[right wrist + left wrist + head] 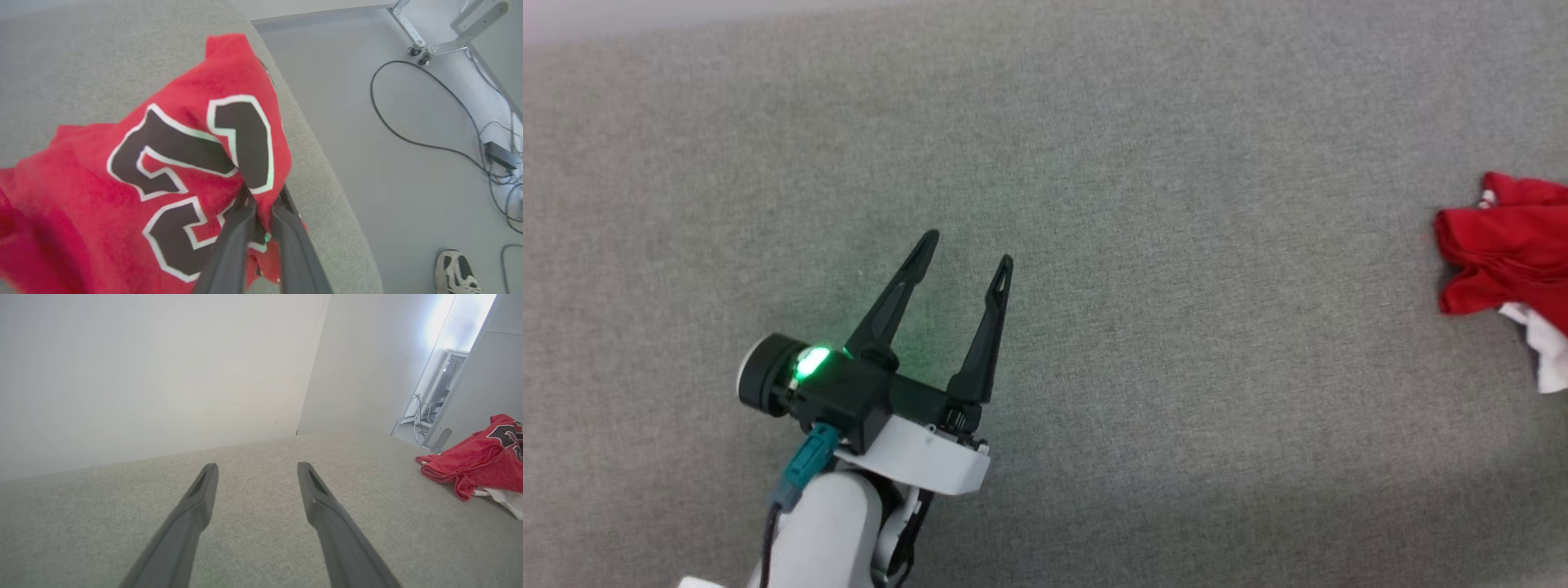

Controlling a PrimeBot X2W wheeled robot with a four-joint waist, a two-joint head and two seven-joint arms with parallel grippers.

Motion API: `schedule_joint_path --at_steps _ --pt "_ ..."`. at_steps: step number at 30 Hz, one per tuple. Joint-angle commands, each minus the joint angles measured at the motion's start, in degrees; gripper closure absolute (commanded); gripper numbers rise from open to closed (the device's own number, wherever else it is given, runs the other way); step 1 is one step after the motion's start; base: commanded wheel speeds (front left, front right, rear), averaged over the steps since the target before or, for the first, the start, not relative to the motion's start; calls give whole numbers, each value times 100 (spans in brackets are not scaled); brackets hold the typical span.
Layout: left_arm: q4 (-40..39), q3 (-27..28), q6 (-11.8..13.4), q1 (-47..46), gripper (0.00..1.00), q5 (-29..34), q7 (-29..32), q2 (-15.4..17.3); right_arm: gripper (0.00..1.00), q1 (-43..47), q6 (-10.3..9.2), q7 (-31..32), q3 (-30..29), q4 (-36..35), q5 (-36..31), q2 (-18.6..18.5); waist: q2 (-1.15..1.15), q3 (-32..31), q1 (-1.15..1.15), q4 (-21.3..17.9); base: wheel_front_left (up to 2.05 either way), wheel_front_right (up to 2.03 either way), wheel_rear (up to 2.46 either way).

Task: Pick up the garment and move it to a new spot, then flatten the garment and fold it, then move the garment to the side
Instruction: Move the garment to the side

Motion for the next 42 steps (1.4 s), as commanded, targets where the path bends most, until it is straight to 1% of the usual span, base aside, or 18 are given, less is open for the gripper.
schedule_joint_path --at_steps 1,2,3,6,9,14,17,18,19,20,21,27,32,35,42 --pt "-36 -18 -36 -95 0 29 24 28 100 -147 -7 -132 22 152 -122 7 0 86 0 6 0 0 0" --pt "-92 -55 -37 -160 0 41 44 60 100 -346 -7 -345 63 476 -273 35 0 173 0 19 0 0 0" --pt "-92 -55 -37 -160 0 41 44 60 100 -346 -7 -345 63 476 -273 35 0 173 0 19 0 0 0" --pt "-181 -87 -27 -249 0 49 75 105 100 -656 -7 -652 120 972 -520 96 0 285 0 36 0 0 0" --pt "-249 -117 -27 -334 0 58 119 139 100 -927 -7 -832 212 1413 -750 199 0 386 0 62 0 0 0" --pt "-289 -140 -18 -431 0 68 155 185 100 -1259 -7 -1140 288 1922 -833 374 0 495 0 107 0 0 0" --pt "-281 -131 21 -432 0 61 165 202 100 -1382 -7 -1289 356 2099 -846 452 0 510 0 122 0 0 0" --pt "-274 -120 37 -426 0 49 164 204 84 -1416 -7 -1345 359 2156 -819 463 0 501 0 127 0 0 0" --pt "-260 -109 60 -411 0 34 159 210 62 -1428 -7 -1394 370 2194 -796 467 0 478 0 131 0 0 0" --pt "-244 -96 67 -388 0 19 151 210 33 -1430 -7 -1443 395 2219 -785 462 0 446 0 136 0 0 0" --pt "-227 -89 76 -361 0 1 139 211 0 -1425 -7 -1488 431 2226 -777 448 0 401 0 143 0 0 0" --pt "-148 18 167 -175 0 -104 38 200 0 -1252 -7 -1654 691 2073 -680 250 0 18 0 191 0 0 0" --pt "-37 113 202 34 0 -252 -12 154 0 -1062 -7 -1690 961 1747 -610 107 0 -394 0 272 0 0 0" --pt "60 183 211 162 0 -336 -38 166 0 -942 -7 -1717 1129 1487 -507 123 0 -642 0 346 0 0 0" --pt "382 440 237 462 0 -525 -54 263 0 -581 -7 -1790 1588 731 -294 434 0 -1149 0 546 0 0 0"
